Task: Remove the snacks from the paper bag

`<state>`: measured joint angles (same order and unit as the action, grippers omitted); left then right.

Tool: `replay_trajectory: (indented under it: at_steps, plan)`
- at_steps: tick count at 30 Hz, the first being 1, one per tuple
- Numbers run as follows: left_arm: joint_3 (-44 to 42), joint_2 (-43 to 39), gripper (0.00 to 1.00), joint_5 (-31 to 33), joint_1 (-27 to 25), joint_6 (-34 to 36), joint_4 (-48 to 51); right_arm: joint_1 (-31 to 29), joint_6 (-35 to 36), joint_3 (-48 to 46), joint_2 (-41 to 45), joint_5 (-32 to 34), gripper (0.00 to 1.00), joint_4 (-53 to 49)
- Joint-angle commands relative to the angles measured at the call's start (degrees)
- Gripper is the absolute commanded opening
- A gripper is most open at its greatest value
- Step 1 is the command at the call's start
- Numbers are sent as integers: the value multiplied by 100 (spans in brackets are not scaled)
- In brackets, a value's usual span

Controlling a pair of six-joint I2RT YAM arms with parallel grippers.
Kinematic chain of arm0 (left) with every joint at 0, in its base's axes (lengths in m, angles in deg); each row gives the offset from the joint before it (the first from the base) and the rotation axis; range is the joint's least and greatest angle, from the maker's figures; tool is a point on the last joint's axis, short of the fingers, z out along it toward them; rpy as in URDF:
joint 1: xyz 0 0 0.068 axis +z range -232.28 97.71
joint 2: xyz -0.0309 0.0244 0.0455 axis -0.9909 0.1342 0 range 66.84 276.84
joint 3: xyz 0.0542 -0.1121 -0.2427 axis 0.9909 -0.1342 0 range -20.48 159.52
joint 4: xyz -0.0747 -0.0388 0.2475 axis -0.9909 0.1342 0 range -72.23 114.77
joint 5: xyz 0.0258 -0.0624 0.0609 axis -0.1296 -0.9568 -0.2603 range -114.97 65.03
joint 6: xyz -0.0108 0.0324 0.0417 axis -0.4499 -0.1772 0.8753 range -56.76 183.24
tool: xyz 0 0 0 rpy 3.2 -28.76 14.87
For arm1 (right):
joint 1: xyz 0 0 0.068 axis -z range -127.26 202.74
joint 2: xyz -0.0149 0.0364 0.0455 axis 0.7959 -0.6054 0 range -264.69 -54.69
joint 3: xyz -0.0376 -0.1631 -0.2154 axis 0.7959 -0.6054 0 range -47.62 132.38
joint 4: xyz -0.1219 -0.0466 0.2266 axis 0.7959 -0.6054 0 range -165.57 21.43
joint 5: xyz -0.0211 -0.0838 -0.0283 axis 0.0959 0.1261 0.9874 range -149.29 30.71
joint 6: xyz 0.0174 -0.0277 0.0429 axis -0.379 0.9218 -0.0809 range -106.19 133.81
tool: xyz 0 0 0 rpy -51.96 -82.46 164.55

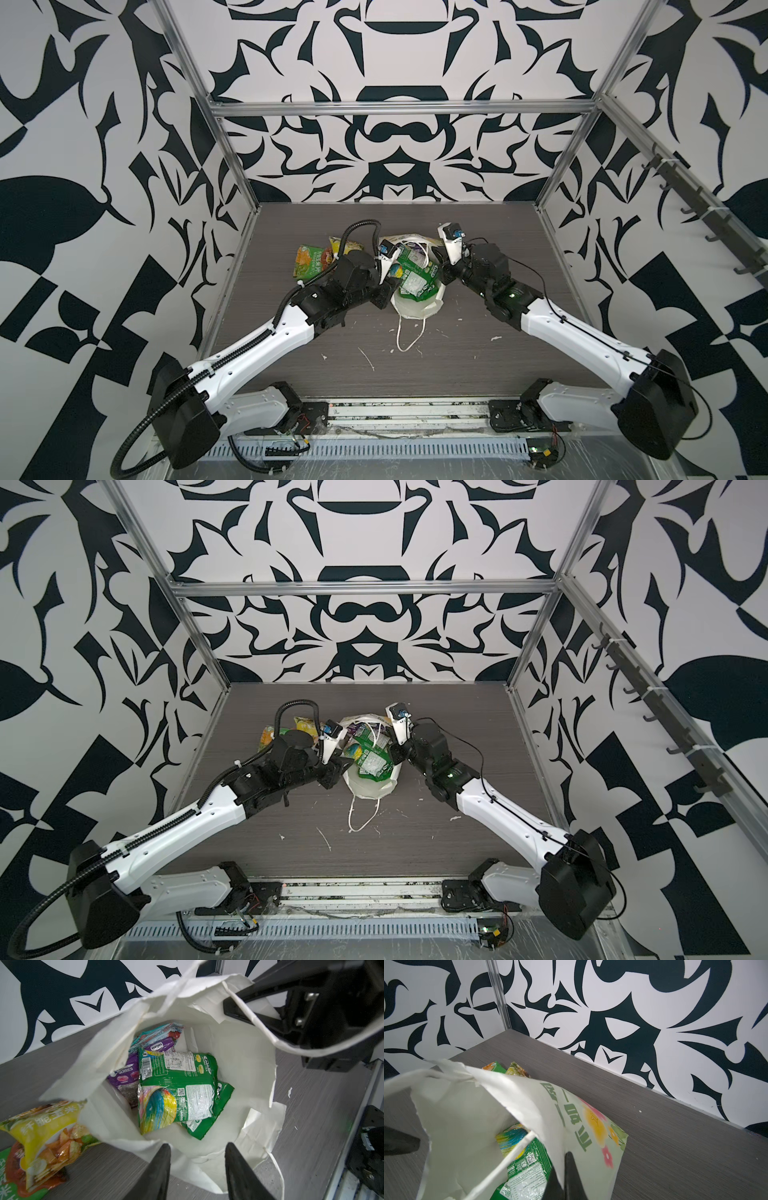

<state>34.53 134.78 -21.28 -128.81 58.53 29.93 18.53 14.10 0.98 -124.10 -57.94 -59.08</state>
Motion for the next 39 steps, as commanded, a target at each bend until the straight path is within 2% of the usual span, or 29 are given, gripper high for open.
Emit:
replay_trajectory:
  at_steps: [1, 7, 12, 19, 23, 25, 31, 36, 39]
  plan:
    - [-119, 6, 45, 53, -75, -207, -699, -28, -175, 38, 158, 145, 0, 203]
    - [-12, 240, 41, 187, -225, -270, -684, -154, -229, 45, 112, 299, 0, 290]
    - [39, 398, 31, 390, -354, -384, -618, -247, -279, -72, 184, 482, 0, 413]
    - [559, 1156, 26, 1287, -770, -707, -278, -305, -320, -194, 349, 812, 0, 519]
    - [864, 1474, 25, 1513, -1060, -849, -204, -323, -335, -202, 353, 911, 0, 544]
    - [866, 1563, 25, 1577, -1077, -1031, -184, -323, -343, -202, 359, 915, 0, 553]
    - [682, 1728, 23, 2700, -1055, -1664, 61, -327, -421, -221, 370, 1198, 0, 650]
    - [845, 1894, 20, 2934, -800, -2030, 761, -324, -438, -197, 359, 1289, 0, 650]
    - [814, 1875, 19, 2856, -519, -2247, 1012, -323, -456, -185, 334, 1333, 0, 650]
